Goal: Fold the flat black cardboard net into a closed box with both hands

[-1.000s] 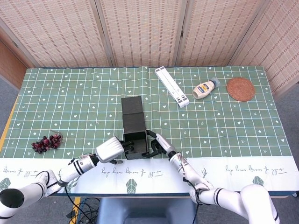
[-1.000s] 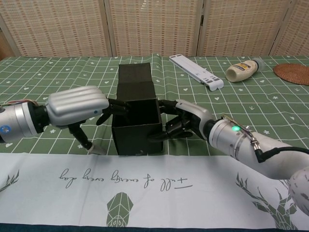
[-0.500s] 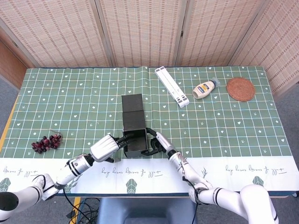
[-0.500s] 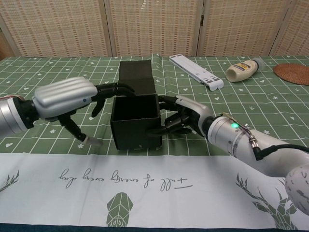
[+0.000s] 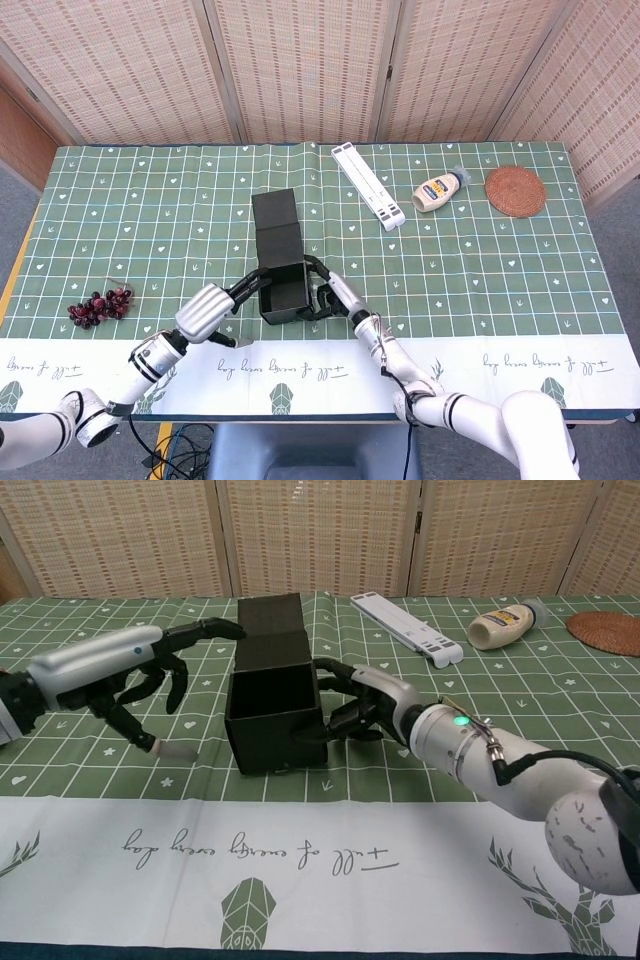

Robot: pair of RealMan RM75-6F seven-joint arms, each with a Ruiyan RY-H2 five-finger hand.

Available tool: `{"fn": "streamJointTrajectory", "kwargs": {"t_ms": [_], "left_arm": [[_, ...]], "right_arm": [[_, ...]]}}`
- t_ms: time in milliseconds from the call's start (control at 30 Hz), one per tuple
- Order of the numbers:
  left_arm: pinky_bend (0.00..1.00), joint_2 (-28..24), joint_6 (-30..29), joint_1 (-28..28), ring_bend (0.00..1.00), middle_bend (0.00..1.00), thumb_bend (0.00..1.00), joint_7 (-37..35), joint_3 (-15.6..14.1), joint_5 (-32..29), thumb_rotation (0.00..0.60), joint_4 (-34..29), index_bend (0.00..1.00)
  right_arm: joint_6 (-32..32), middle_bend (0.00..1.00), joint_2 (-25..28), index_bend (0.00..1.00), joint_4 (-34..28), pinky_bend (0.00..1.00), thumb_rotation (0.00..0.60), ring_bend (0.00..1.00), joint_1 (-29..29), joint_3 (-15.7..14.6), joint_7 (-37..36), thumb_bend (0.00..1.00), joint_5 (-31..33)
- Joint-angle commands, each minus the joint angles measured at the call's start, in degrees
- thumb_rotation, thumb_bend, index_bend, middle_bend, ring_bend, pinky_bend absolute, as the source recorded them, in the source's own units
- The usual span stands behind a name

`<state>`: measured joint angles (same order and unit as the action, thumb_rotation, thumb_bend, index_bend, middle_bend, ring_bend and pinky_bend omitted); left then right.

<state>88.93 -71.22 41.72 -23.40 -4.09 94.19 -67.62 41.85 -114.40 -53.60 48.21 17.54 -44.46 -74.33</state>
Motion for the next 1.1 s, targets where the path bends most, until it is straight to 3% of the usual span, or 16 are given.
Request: {"fn": "streamJointTrajectory", "kwargs": {"t_ms": [33, 267, 533, 833, 1100], "left_arm": [[0.84, -2.08, 1.86, -1.07, 0.56, 0.00, 0.12, -2.89, 0.53, -2.13, 0.600, -3.31, 0.00], [0.84, -4.13, 6.04, -2.05, 0.56, 0.00, 0.12, -8.33, 1.09, -5.74, 0.600, -8.48, 0.00], [0.84, -5.06, 12.04, -1.71, 0.56, 0.00, 0.12, -13.81, 2.81, -9.76, 0.600, -11.15, 0.00], [0.85, -2.87, 19.84, -1.09, 0.56, 0.00, 0.12, -21.42, 6.54, -16.08, 0.600, -7.24, 0.00], [0.85, 0.80, 22.84, -0.75, 0.57, 0.00, 0.12, -25.12, 8.44, -16.92, 0.600, -1.62, 0.00]], "right_arm": [[-0.47, 0.09, 0.04, 0.00, -0.36, 1.00, 0.600, 0.73, 0.09, -0.46, -0.01, 0.12, -0.24], [-1.27, 0.01, 3.40, 0.00, -6.10, 1.00, 0.600, 0.69, -1.74, -2.25, -0.15, 0.09, -0.53], [-0.34, 0.00, 9.80, 0.00, -15.05, 1.00, 0.600, 0.66, -4.25, -2.17, 1.20, 0.09, 0.34], [6.30, 0.00, 22.39, 0.00, -29.18, 1.00, 0.600, 0.66, -6.23, 1.93, 5.41, 0.09, -1.69], [8.25, 0.00, 26.10, 0.00, -33.40, 1.00, 0.600, 0.66, -6.54, 3.96, 8.27, 0.08, 0.90]]}}
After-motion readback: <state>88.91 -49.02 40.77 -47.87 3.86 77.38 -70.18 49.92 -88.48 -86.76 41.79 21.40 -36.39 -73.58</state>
